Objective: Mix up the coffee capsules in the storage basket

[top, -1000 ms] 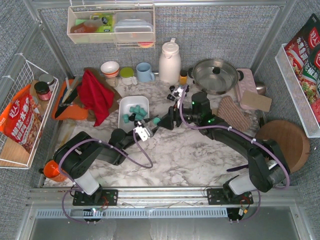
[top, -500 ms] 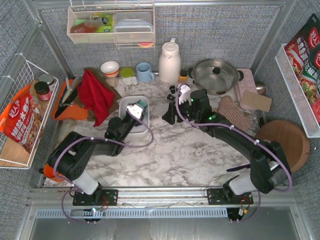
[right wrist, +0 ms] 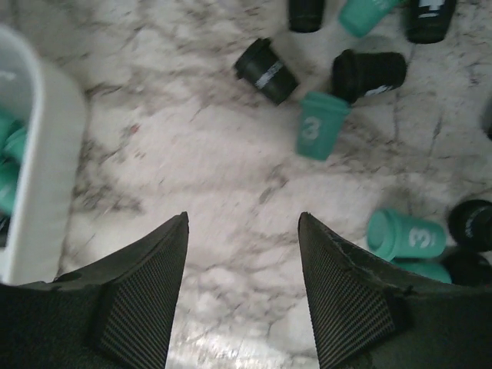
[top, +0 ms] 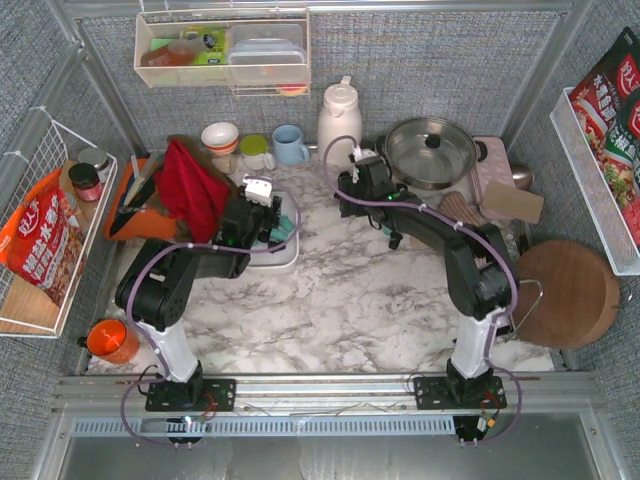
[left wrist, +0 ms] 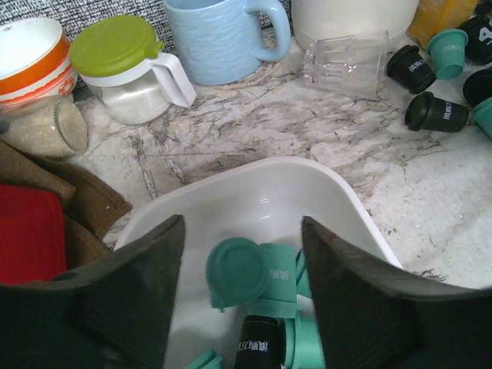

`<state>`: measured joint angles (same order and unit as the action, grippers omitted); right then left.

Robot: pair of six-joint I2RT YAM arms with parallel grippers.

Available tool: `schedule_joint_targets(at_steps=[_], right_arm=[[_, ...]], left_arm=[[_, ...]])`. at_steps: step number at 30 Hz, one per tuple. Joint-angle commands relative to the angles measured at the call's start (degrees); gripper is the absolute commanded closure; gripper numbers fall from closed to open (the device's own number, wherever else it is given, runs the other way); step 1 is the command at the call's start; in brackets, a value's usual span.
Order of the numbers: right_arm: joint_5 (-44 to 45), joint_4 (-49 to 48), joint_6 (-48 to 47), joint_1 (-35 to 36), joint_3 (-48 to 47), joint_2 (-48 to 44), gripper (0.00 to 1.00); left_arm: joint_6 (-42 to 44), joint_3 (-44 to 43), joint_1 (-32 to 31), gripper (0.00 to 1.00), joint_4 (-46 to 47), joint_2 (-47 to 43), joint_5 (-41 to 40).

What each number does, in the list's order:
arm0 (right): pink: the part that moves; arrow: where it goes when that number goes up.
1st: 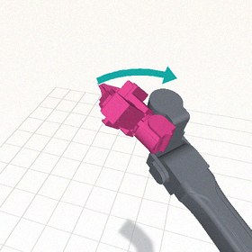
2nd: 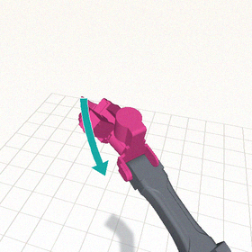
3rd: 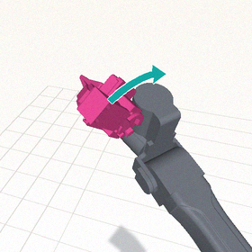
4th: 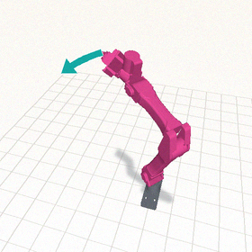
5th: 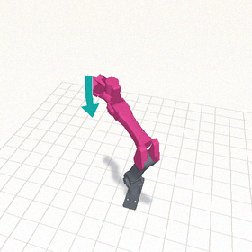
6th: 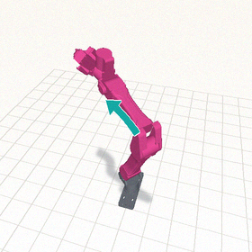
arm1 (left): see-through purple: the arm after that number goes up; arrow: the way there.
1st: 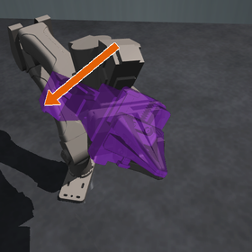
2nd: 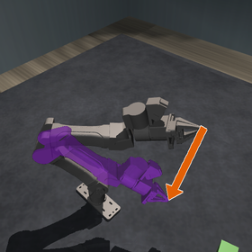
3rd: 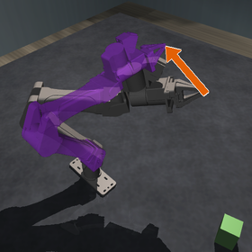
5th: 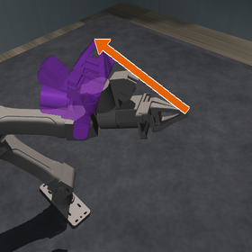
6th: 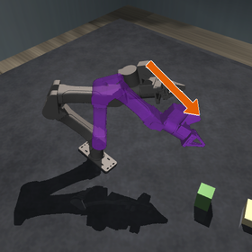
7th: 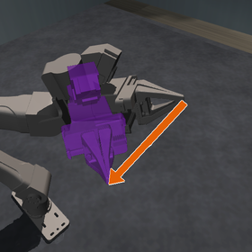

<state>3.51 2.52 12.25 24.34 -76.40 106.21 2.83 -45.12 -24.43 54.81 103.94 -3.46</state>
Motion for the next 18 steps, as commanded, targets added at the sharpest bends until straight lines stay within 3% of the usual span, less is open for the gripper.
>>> schedule_joint_targets(at_steps=[1, 2, 3, 11, 18], right_arm=[[4.76, 4.46, 2.06, -1.67, -6.9, 7.0, 0.38], [5.34, 5.3, 2.29, -2.18, -8.65, 7.96, 0.39], [5.58, 5.98, 2.41, -2.57, -10.04, 9.51, 0.39], [4.75, 7.9, 1.75, -4.91, -16.82, 17.27, 0.44], [3.87, 6.66, 0.25, -5.35, -19.12, 20.65, 0.46]], left_arm=[[-1.73, -0.43, 0.05, 0.17, -0.23, -0.41, -1.25], [-1.77, -0.18, 0.05, 0.05, -0.14, -0.75, -1.2], [-1.76, 0.12, 0.04, 0.01, -0.13, -1.18, -1.05], [-3.25, 5.87, 0.05, 0.01, 2.5, -8.29, 2.21], [-5.51, 7.92, 0.02, 0.01, -1.21, -15.15, 6.52]])
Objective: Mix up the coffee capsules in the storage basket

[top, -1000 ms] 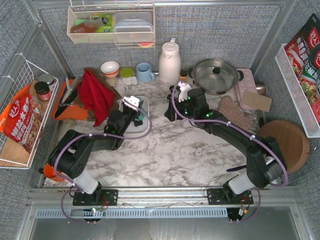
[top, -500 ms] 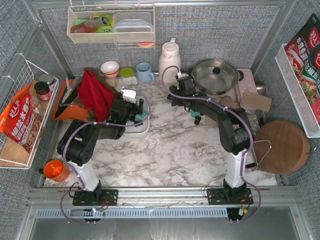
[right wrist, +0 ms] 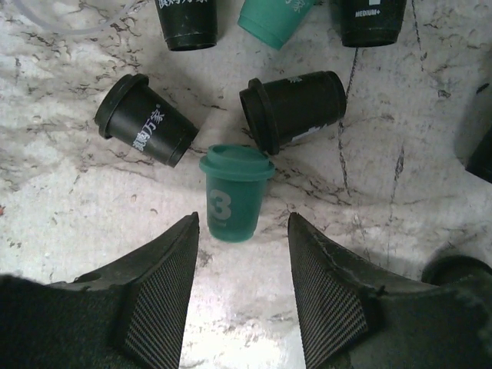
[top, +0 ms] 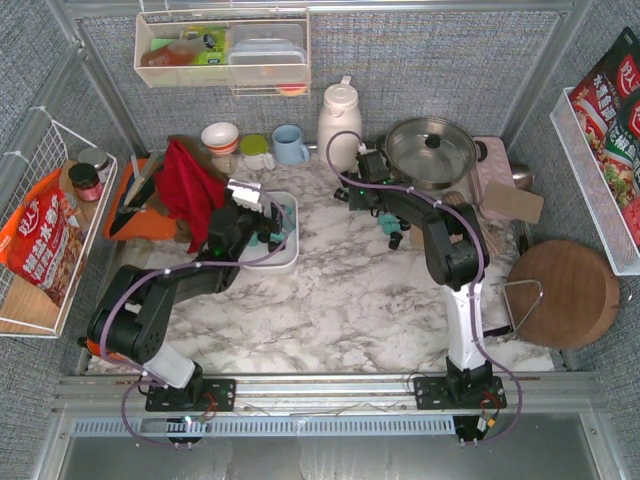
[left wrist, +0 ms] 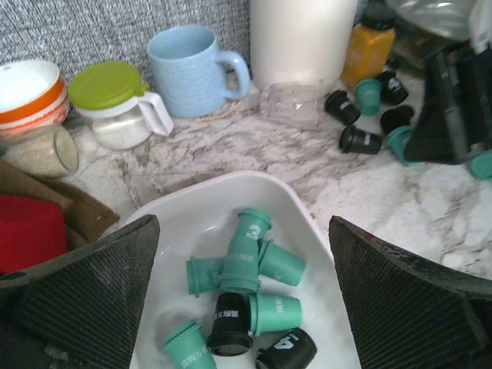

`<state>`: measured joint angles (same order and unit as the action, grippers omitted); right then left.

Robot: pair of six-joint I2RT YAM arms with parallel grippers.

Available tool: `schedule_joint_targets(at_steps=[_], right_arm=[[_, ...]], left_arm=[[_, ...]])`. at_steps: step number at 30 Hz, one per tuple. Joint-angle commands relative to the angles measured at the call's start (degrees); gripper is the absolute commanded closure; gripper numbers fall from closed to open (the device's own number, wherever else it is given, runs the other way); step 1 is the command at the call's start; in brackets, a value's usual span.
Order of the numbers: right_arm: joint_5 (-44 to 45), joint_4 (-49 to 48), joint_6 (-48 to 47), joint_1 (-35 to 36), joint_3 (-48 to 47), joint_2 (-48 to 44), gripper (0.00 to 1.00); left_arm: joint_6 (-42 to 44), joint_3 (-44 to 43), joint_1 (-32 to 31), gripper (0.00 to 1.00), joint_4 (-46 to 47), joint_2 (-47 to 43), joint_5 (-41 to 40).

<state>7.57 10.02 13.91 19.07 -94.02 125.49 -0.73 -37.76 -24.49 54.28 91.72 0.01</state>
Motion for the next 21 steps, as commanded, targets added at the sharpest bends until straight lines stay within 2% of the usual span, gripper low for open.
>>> schedule_joint_targets(at_steps=[1, 8, 11, 14, 21], right_arm=[[-0.15, -0.49, -1.69, -0.13, -2.28, 2.03, 0.46], [0.25, 3.35, -3.48, -0.34, -7.04, 4.79, 0.48], [-0.08, 3.36, -3.56, -0.39, -7.26, 5.01, 0.54], [-0.34, 3.45, -3.22, -0.44, -7.0, 4.85, 0.58], [-0.85, 4.1, -2.93, -0.53, -7.42, 5.17, 0.59]], left_arm=[[-2.21, 0.73, 0.06, 0.01, -1.43, -3.68, 3.17], [-7.09, -0.85, 0.14, 0.01, -10.1, -7.11, 1.22], [-9.93, -1.24, 0.18, 0.01, -11.9, -7.28, 0.95], [-15.0, -2.08, 0.23, 0.01, -15.75, -7.22, -3.06], [-15.92, -2.19, 0.19, 0.01, -16.19, -6.01, -1.62]])
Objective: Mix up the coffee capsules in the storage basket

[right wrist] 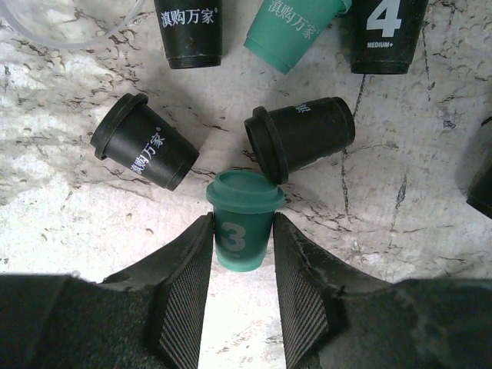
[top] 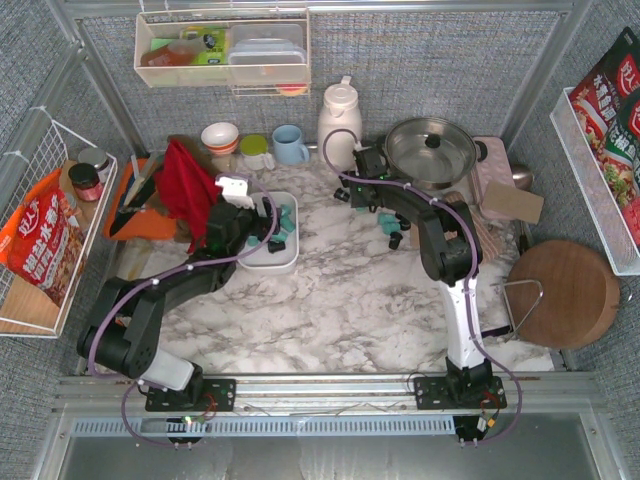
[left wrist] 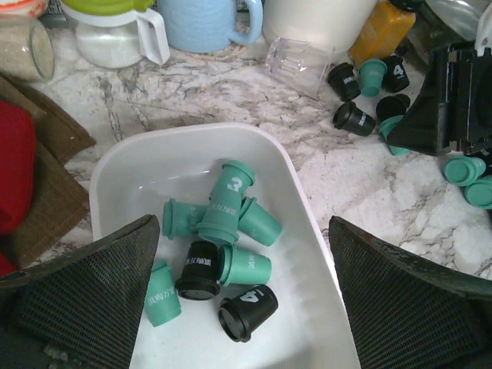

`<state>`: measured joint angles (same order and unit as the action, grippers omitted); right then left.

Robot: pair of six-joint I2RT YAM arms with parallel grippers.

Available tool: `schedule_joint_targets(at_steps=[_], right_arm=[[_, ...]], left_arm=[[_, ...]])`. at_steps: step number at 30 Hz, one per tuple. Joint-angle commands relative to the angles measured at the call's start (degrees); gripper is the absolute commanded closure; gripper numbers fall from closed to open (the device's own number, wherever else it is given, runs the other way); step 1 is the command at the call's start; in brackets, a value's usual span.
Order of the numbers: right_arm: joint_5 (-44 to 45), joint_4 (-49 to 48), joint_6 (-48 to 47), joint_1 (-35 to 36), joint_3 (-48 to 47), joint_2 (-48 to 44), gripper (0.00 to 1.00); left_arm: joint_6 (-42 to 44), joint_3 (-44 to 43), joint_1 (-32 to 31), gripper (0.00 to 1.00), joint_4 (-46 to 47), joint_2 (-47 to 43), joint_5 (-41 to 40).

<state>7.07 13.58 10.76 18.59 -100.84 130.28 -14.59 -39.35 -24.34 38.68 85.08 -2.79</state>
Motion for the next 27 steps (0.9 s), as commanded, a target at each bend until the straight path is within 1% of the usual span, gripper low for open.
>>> schedule_joint_targets(at_steps=[1, 7, 11, 15, 18, 21, 24, 27], right_arm=[[-0.43, 0.74, 0.22, -0.11, -0.82, 0.51, 0.59], [-1.27, 1.88, -0.17, -0.31, -2.21, 1.21, 0.61], [-1.54, 0.17, 0.03, -0.3, 0.75, -1.21, 0.62], [-2.81, -2.06, 0.13, -0.31, 5.4, -6.3, 0.64], [-4.29, -4.87, 0.58, -0.31, 10.98, -11.98, 0.66], [-6.72, -7.59, 1.74, -0.23, 17.69, -19.54, 0.66], [-11.7, -12.38, 3.47, 0.08, 26.36, -27.52, 0.67], [-18.05, -19.23, 4.92, 0.67, 37.69, -35.81, 0.67]], left_arm=[[-2.22, -0.74, 0.07, 0.01, -0.57, 0.99, 1.93], [-2.71, -1.19, 0.08, 0.01, 0.99, 2.54, 7.62], [-2.77, 0.34, 0.08, 0.01, 4.15, 2.3, 9.8], [-1.52, 1.09, -0.28, 0.01, 6.48, 2.29, 12.52], [-0.65, 1.59, -1.06, 0.01, 8.9, 2.6, 14.07], [1.36, 2.02, -2.79, 0.03, 11.14, 3.3, 15.07], [7.23, 2.86, -6.15, 0.04, 13.8, 4.31, 15.61], [16.34, 6.15, -10.77, 0.02, 21.7, 5.45, 16.01]])
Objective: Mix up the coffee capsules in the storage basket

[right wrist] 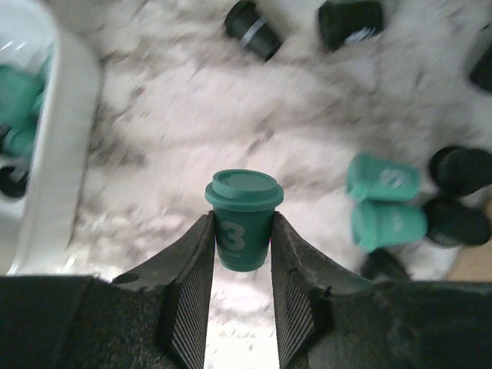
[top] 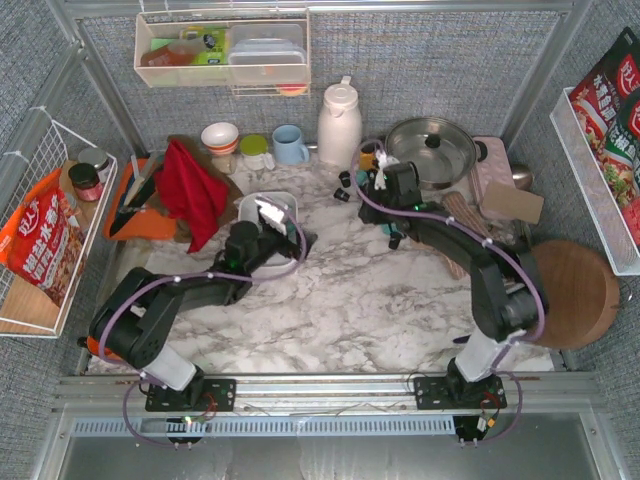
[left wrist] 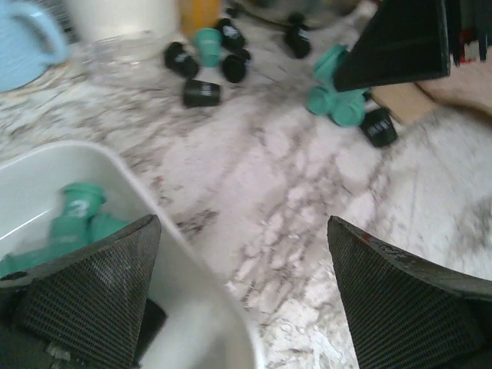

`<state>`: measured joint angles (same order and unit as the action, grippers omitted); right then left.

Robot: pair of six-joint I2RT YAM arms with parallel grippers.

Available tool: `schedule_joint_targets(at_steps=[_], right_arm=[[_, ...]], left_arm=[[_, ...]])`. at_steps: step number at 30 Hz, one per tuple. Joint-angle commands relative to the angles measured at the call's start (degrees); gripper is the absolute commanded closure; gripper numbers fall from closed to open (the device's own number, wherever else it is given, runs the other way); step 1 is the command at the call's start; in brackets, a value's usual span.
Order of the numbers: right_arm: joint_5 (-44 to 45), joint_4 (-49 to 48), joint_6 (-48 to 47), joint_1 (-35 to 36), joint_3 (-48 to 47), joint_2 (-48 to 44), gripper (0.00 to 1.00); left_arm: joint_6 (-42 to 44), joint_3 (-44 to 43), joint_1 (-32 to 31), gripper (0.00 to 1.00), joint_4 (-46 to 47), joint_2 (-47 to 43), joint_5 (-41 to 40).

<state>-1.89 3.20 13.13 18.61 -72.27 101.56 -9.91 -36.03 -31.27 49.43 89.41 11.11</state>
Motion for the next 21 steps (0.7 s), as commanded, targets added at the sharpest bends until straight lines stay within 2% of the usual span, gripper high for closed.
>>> schedule_joint_targets(at_steps=[1, 3, 6, 7, 10, 14, 21], right_arm=[[-11.08, -11.71, 2.79, 1.03, 12.28, -9.91, 0.67], [-14.68, -16.79, 2.49, 1.86, 19.42, -15.11, 0.67], [-17.85, -21.71, 0.74, 4.05, 26.54, -22.3, 0.67], [-18.94, -23.19, 0.61, 4.59, 28.53, -24.17, 0.67], [-23.6, -27.51, 0.59, 6.27, 31.94, -26.79, 0.67], [-29.38, -27.17, 1.23, 8.09, 29.85, -25.59, 0.67], [-30.2, -24.46, -0.05, 10.65, 27.86, -25.43, 0.67]], left_arm=[[14.35, 4.55, -5.1, 0.02, 15.2, 1.86, 3.01], [18.2, 7.98, -6.48, 0.01, 25.74, 4.28, 5.31], [17.93, 12.28, -7.21, 0.02, 44.35, 9.41, 9.32], [18.44, 12.69, -7.42, 0.03, 47.72, 10.52, 10.98], [22.97, 11.76, -9.7, 0.04, 46.02, 10.84, 10.81], [26.37, 11.73, -11.28, 0.03, 46.15, 10.47, 10.77], [28.89, 12.73, -12.86, 0.02, 46.01, 9.91, 9.05]])
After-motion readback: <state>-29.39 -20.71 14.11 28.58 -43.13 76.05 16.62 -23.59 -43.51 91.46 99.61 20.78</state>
